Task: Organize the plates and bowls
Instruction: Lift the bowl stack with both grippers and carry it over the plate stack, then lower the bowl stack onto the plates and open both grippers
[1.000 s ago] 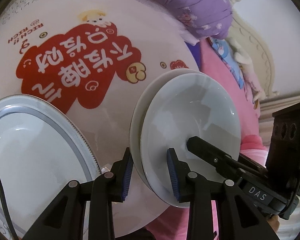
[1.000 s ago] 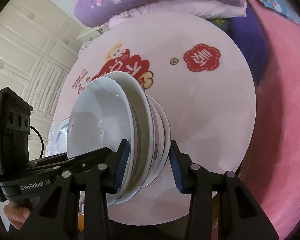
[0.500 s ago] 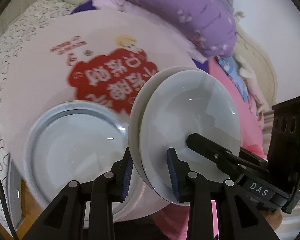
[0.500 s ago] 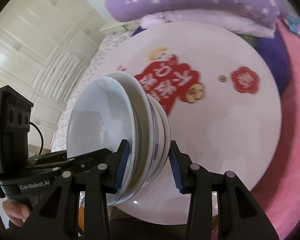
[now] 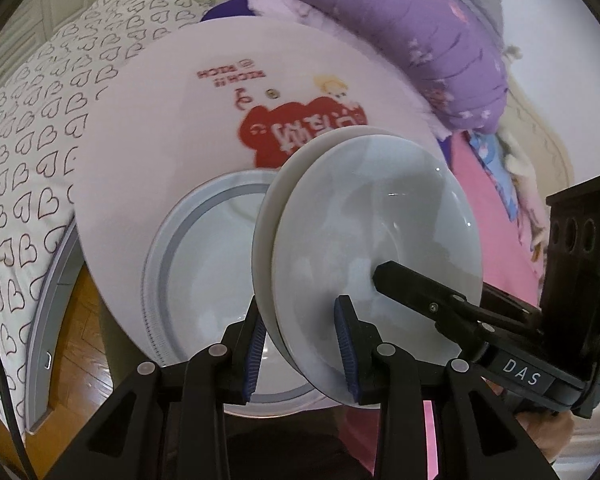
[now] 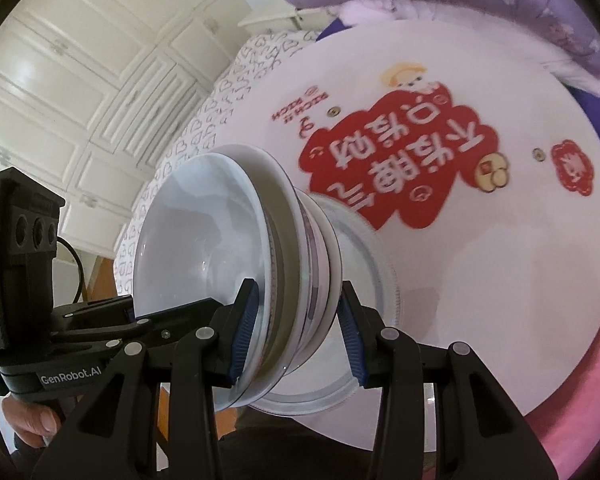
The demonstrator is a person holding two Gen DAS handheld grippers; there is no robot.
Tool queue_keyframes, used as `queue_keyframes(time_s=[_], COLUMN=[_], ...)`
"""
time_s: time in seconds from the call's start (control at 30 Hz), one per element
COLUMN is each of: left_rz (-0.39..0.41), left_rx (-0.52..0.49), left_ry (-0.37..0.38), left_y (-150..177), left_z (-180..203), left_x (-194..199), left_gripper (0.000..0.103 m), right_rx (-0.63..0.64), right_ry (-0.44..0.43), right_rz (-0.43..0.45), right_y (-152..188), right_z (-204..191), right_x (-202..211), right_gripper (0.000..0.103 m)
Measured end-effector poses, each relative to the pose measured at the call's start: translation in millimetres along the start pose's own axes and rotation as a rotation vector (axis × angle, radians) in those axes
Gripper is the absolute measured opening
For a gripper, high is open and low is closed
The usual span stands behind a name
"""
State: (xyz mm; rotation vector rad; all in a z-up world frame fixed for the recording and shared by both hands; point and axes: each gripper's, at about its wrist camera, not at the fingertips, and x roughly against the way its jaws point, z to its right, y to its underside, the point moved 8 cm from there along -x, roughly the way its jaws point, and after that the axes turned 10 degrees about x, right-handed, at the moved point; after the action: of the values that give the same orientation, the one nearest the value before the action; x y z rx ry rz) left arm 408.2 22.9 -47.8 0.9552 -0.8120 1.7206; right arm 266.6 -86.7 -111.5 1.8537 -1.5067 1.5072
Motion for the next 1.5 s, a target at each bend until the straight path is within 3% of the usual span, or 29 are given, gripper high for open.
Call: queue_keyframes(time_s=[0.73,1.1,1.17,1.2,1.3,1.33,1.37,1.4,1.5], left_rz=[-0.021,0.007,0.026,0.035,0.101,0.113,0.131,0.141,0.198], left_rx=[0.039,0.013,0.002,-0.004,-0.03,-0.029,-0.024,-0.023,-0.025], left_ry=[-0.024,-0.036,-0.038,-0.032,-0.068,-0.072,-0.068,-0.065,-0.082], left_y=[10.6,11.6,12.0,12.2,9.8,9.7,9.0,10.3,14.1], left_z=[-20.5,-21.2,-20.6,-19.6,-21.2,-22.0,-24.1,-24.2,-27.9], left_x=[-16.4,-21.6,-19.0,-17.0,-6.6,-4.0,0.0,1.9,10.0], left_gripper=[0.029,0.03,0.037,0.046,0.064,0.069,0.083,0.095,0.098], right_rx=[0.003,0.007,0.009,0.009,-0.011,-0.022,-0.039,-0.054,-0.091], right_ry=[0.006,0.012,0.021,0.02,0.038,0.038,0.026,0.013,-0.023], right_rz=[-0.067,-0.054,-0.034,-0.019,0.013,0.027,0.047,0.066,0.092], right_y=[16.0,17.2,15.5,14.5,12.6,12.0,11.4,11.1,13.1], right_z=[-5.8,-4.8,-4.6,-5.0,0.3,3.4,6.3,8.6,11.8], right_x=[-27.2,-27.3,-23.4,-19.9,-9.6,-6.3,-2.8,0.8,6.3], right_gripper=[0.04,0.042,0.044,0.047,0.063,0.079,0.098,0.103,0.103])
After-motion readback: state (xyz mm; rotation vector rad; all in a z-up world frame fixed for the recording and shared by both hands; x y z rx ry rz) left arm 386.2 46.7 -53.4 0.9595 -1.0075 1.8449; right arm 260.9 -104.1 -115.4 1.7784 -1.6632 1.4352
